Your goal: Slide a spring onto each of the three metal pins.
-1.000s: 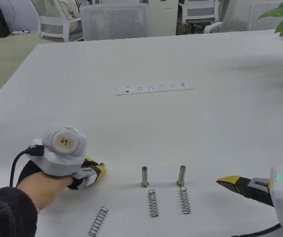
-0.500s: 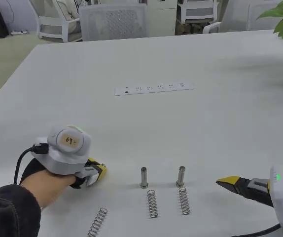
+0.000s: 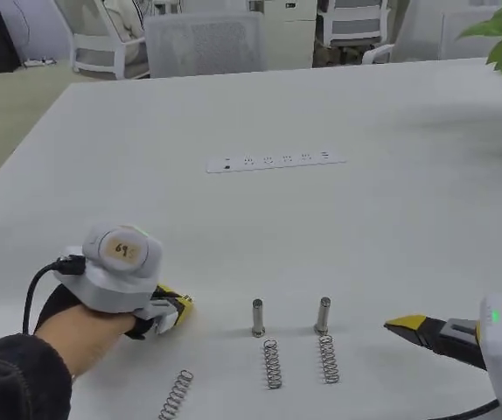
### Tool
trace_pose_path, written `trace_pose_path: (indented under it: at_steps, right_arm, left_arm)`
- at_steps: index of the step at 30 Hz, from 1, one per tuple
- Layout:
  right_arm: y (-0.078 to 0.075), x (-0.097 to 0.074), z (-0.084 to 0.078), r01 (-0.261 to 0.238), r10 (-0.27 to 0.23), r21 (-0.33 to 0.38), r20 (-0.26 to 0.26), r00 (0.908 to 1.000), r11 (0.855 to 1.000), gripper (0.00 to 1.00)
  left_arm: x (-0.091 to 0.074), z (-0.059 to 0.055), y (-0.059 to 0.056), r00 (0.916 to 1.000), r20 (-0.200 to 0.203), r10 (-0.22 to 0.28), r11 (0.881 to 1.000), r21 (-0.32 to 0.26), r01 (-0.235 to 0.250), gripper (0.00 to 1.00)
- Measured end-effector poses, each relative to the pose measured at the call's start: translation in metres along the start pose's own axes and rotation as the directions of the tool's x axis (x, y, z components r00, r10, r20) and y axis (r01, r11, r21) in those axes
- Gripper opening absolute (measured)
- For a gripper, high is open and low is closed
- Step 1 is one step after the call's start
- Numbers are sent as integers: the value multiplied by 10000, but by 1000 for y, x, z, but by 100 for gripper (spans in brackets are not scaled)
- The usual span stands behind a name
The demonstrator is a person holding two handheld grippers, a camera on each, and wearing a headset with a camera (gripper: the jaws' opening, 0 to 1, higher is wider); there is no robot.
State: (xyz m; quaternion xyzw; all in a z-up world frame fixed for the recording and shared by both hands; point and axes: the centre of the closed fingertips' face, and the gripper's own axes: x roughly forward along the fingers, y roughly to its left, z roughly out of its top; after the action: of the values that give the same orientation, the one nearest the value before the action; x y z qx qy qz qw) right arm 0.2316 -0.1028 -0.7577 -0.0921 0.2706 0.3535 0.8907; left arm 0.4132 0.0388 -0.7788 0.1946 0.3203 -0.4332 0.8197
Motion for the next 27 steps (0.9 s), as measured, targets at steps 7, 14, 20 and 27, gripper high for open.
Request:
trace_pose_path:
  at_steps: [7,14,20,27]
  right_arm:
    - [1,-1,2,-13,13,-87,26,10000,10000,84]
    - [1,0,4,-53,54,-177,8,10000,9998,84]
    - [1,0,5,-68,69,-205,14,10000,9998,84]
    - [1,1,5,-76,76,-232,15,10000,9997,84]
  left_arm:
    - [-14,8,-5,9995,320,-73,10000,-17,74,0]
    - [-24,12,-9,9985,548,-98,9999,-74,102,0]
    - [-29,13,-11,9979,624,-145,9999,-45,148,0]
    - [-35,11,-16,9977,641,-211,9997,-60,216,0]
